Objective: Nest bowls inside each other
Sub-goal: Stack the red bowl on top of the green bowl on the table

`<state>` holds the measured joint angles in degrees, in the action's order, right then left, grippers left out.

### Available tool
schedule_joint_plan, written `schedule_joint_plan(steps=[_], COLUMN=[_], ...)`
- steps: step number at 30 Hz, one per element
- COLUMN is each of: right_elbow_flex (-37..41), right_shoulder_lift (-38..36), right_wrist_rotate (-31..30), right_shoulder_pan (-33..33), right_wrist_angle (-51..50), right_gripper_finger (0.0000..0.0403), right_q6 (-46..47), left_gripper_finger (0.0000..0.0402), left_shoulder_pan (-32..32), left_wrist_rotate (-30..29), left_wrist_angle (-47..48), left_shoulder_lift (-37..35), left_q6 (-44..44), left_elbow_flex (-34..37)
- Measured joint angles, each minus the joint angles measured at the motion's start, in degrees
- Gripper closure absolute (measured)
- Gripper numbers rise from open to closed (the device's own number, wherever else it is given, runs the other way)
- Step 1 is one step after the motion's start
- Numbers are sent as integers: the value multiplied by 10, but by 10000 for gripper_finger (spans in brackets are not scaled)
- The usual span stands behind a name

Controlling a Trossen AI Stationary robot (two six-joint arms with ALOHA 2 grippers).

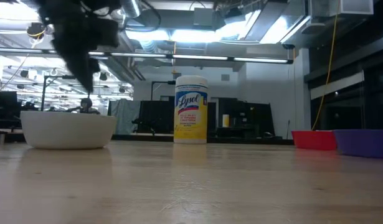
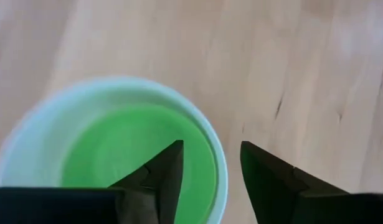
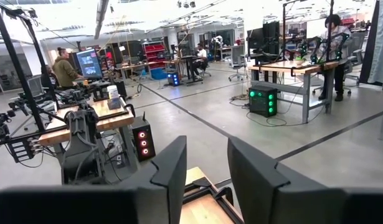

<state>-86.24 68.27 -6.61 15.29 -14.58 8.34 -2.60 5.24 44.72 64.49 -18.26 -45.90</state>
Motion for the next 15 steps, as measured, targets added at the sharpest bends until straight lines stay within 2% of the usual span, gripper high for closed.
schedule_joint_plan(steps=[7, 15], right_elbow_flex=[0, -1], right_shoulder_lift=[0, 21], right_wrist_rotate=[0, -13], right_shoulder_pan=[0, -2], right_wrist_angle=[-14, -171], right_gripper_finger=[273, 292], right_q6=[17, 79], left_gripper_finger=[241, 241], left_shoulder_pan=[-61, -151], left_wrist_rotate=[-32, -32], left_wrist_angle=[-50, -190], left_shoulder_lift=[-3, -3], left_q6=[30, 75], left_elbow_flex=[-116, -267])
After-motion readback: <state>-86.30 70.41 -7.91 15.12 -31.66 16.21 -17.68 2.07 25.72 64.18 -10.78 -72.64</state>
